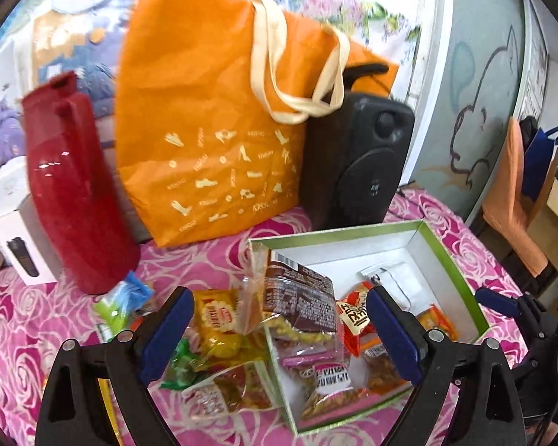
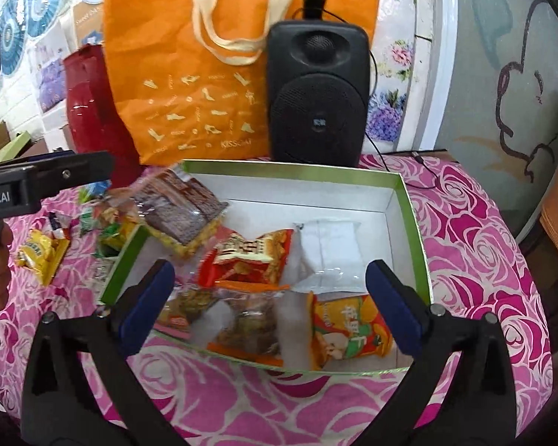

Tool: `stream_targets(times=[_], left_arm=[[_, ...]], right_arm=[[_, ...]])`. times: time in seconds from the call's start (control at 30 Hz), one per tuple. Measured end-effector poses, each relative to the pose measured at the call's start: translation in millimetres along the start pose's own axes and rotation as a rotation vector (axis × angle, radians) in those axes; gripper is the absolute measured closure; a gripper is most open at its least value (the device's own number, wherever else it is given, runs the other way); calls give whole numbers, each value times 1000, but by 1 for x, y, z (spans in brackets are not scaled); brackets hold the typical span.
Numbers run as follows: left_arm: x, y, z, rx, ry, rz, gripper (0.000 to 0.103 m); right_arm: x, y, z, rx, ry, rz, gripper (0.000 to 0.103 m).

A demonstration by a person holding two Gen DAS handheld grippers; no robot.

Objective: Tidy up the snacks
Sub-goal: 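Open both tools to drop the pouch and wafer pack into the box, then move both tools back to the yellow snack bag on the table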

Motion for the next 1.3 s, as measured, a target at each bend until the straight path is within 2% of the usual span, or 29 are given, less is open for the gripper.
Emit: stream_targets(times=[0.17, 0.33, 0.47, 0.73, 0.87, 0.97, 1.13, 1.23, 1.3], left_arm=[[-14, 18, 36, 14, -40, 60, 7], [-46, 48, 59, 72, -8, 121, 7], [-83, 87, 75, 102, 24, 208, 7], [-140, 175, 94, 224, 60, 313, 8], [-148, 204, 97, 214, 61, 355, 8], [-148, 216, 99, 202, 54, 358, 10], [-149, 228, 95, 146, 83, 349, 33], [-148, 239, 92, 136, 89, 379, 34], [-146, 245, 91, 116, 92, 397, 34]], right_arm=[[-2, 25, 17, 39, -16, 21, 1], [-11, 60, 21, 105, 1, 70, 1], [-19, 95, 17, 167, 25, 122, 1], [-31, 181, 13, 351, 86, 226, 1], [-43, 213, 4, 374, 124, 290, 1], [-52, 232, -6, 414, 170, 288, 1], [-51, 269, -27, 458, 208, 288, 1], [-51, 287, -36, 493, 230, 303, 1], [-49, 299, -43, 515, 235, 311, 5]])
Point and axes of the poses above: each gripper's, at about its wrist camera, not at the fingertips, and z roughly against the way its jaws point, y to its left, x to its top, the point moved 5 cm from there along -z, roughly the way its jaws point, and after that the axes turned 5 degrees about -x, right-handed, at the moved point
